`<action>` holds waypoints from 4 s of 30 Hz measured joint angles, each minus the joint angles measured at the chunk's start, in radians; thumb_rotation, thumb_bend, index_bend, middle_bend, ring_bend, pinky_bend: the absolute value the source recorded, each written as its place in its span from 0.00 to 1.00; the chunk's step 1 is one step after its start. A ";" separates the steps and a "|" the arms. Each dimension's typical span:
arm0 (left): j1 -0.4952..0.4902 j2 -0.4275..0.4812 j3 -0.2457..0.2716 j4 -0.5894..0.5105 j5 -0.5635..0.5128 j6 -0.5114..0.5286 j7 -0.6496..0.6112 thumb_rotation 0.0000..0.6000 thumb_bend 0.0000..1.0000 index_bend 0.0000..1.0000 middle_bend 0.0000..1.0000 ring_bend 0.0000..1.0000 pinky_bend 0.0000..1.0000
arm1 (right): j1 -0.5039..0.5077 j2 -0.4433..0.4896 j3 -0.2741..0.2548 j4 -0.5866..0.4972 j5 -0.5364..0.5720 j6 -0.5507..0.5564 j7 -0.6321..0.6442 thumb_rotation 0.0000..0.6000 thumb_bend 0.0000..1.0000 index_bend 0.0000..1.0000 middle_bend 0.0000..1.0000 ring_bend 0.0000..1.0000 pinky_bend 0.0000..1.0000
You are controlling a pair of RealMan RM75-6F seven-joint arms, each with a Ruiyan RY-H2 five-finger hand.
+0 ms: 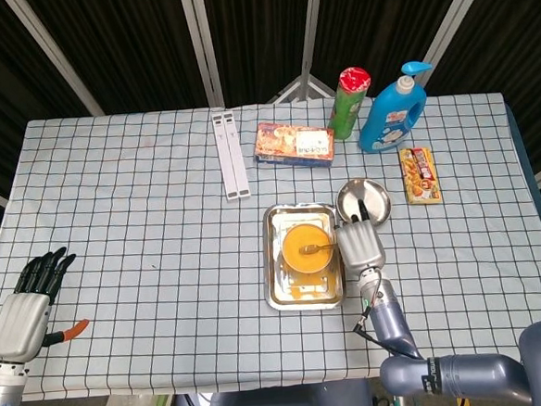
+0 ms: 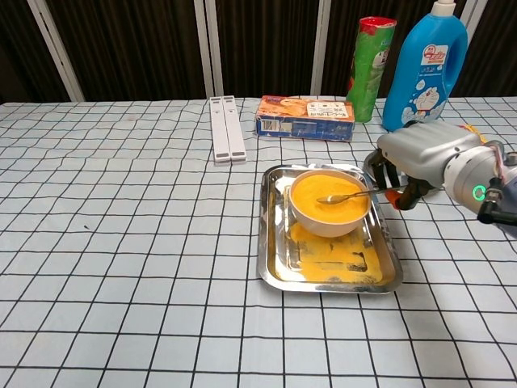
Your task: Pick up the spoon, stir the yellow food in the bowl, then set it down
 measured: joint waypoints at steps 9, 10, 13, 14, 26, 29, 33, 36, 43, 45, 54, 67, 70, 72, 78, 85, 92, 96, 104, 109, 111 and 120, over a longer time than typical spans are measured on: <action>0.000 0.000 0.000 0.000 0.001 0.000 0.000 1.00 0.00 0.00 0.00 0.00 0.04 | 0.000 0.001 -0.002 -0.002 -0.003 0.003 -0.002 1.00 0.55 0.53 0.51 0.32 0.00; 0.000 0.000 0.000 0.000 0.000 0.000 0.000 1.00 0.00 0.00 0.00 0.00 0.04 | 0.000 0.002 -0.002 -0.002 -0.004 0.003 -0.003 1.00 0.55 0.53 0.51 0.32 0.00; 0.000 0.000 0.000 0.001 0.001 0.001 0.000 1.00 0.00 0.00 0.00 0.00 0.04 | -0.001 0.002 -0.004 -0.002 -0.007 0.005 -0.004 1.00 0.55 0.53 0.52 0.33 0.00; 0.000 0.000 0.000 0.001 0.001 0.001 0.001 1.00 0.00 0.00 0.00 0.00 0.04 | -0.001 0.002 -0.005 -0.002 -0.009 0.006 -0.004 1.00 0.55 0.54 0.52 0.34 0.00; 0.000 -0.001 0.000 0.001 0.000 0.001 0.001 1.00 0.00 0.00 0.00 0.00 0.04 | -0.005 -0.001 -0.009 0.004 -0.022 0.010 0.000 1.00 0.55 0.56 0.57 0.38 0.00; 0.000 -0.001 0.000 0.001 0.000 0.001 0.001 1.00 0.00 0.00 0.00 0.00 0.04 | -0.006 -0.002 -0.008 0.005 -0.022 0.011 0.000 1.00 0.54 0.56 0.57 0.39 0.00; 0.000 -0.002 0.000 0.001 0.000 0.001 0.001 1.00 0.00 0.00 0.00 0.00 0.04 | -0.007 -0.002 -0.009 0.005 -0.024 0.010 0.000 1.00 0.54 0.56 0.57 0.39 0.00; 0.000 -0.001 0.000 0.001 0.000 0.001 0.000 1.00 0.00 0.00 0.00 0.00 0.04 | -0.007 0.000 -0.009 0.003 -0.029 0.011 0.002 1.00 0.54 0.57 0.58 0.40 0.00; 0.000 -0.002 0.000 0.001 0.000 0.001 0.000 1.00 0.00 0.00 0.00 0.00 0.04 | -0.010 0.017 -0.014 -0.021 -0.070 0.017 0.014 1.00 0.54 0.58 0.58 0.40 0.00; 0.000 -0.002 0.000 0.001 0.001 0.001 0.001 1.00 0.00 0.00 0.00 0.00 0.04 | -0.012 0.023 -0.019 -0.033 -0.085 0.020 0.016 1.00 0.55 0.58 0.58 0.40 0.00; 0.002 -0.003 0.002 0.000 0.004 0.005 0.006 1.00 0.00 0.00 0.00 0.00 0.04 | -0.022 0.039 -0.060 -0.053 -0.168 0.034 0.015 1.00 0.55 0.59 0.59 0.41 0.00; 0.002 -0.005 0.002 0.002 0.008 0.007 0.009 1.00 0.00 0.00 0.00 0.00 0.04 | -0.021 0.051 -0.146 0.042 -0.361 0.057 -0.057 1.00 0.55 0.61 0.61 0.42 0.00; 0.003 -0.005 0.003 0.001 0.009 0.008 0.010 1.00 0.00 0.00 0.00 0.00 0.04 | -0.017 0.059 -0.166 0.064 -0.410 0.061 -0.088 1.00 0.55 0.61 0.61 0.43 0.00; 0.003 -0.005 0.003 0.001 0.009 0.009 0.010 1.00 0.00 0.00 0.00 0.00 0.04 | -0.014 0.066 -0.182 0.080 -0.445 0.063 -0.120 1.00 0.54 0.61 0.61 0.43 0.00; 0.003 -0.006 0.003 0.001 0.012 0.010 0.012 1.00 0.00 0.00 0.00 0.00 0.04 | -0.012 0.088 -0.205 0.103 -0.507 0.064 -0.175 1.00 0.55 0.61 0.61 0.43 0.00; 0.003 -0.006 0.003 0.001 0.012 0.009 0.011 1.00 0.00 0.00 0.00 0.00 0.04 | -0.008 0.117 -0.214 0.106 -0.554 0.050 -0.227 1.00 0.54 0.61 0.61 0.43 0.00; 0.003 -0.006 0.004 0.002 0.015 0.012 0.009 1.00 0.00 0.00 0.00 0.00 0.04 | -0.004 0.141 -0.230 0.113 -0.600 0.038 -0.300 1.00 0.54 0.61 0.61 0.43 0.00; 0.003 -0.007 0.003 0.002 0.014 0.011 0.010 1.00 0.00 0.00 0.00 0.00 0.04 | 0.002 0.151 -0.257 0.134 -0.668 0.026 -0.366 1.00 0.54 0.61 0.61 0.43 0.00; 0.004 -0.007 0.003 0.003 0.013 0.012 0.010 1.00 0.00 0.00 0.00 0.00 0.04 | 0.003 0.146 -0.267 0.162 -0.725 0.005 -0.432 1.00 0.54 0.61 0.61 0.43 0.00; 0.003 -0.007 0.003 0.003 0.016 0.013 0.009 1.00 0.00 0.00 0.00 0.00 0.04 | -0.005 0.137 -0.250 0.179 -0.737 0.000 -0.451 1.00 0.54 0.61 0.61 0.43 0.00; 0.004 -0.007 0.003 0.003 0.016 0.013 0.008 1.00 0.00 0.00 0.00 0.00 0.04 | -0.009 0.138 -0.242 0.183 -0.736 -0.006 -0.454 1.00 0.54 0.61 0.61 0.43 0.00; 0.003 -0.007 0.004 0.003 0.017 0.013 0.010 1.00 0.00 0.00 0.00 0.00 0.04 | -0.027 0.139 -0.231 0.186 -0.740 -0.023 -0.448 1.00 0.55 0.61 0.61 0.43 0.00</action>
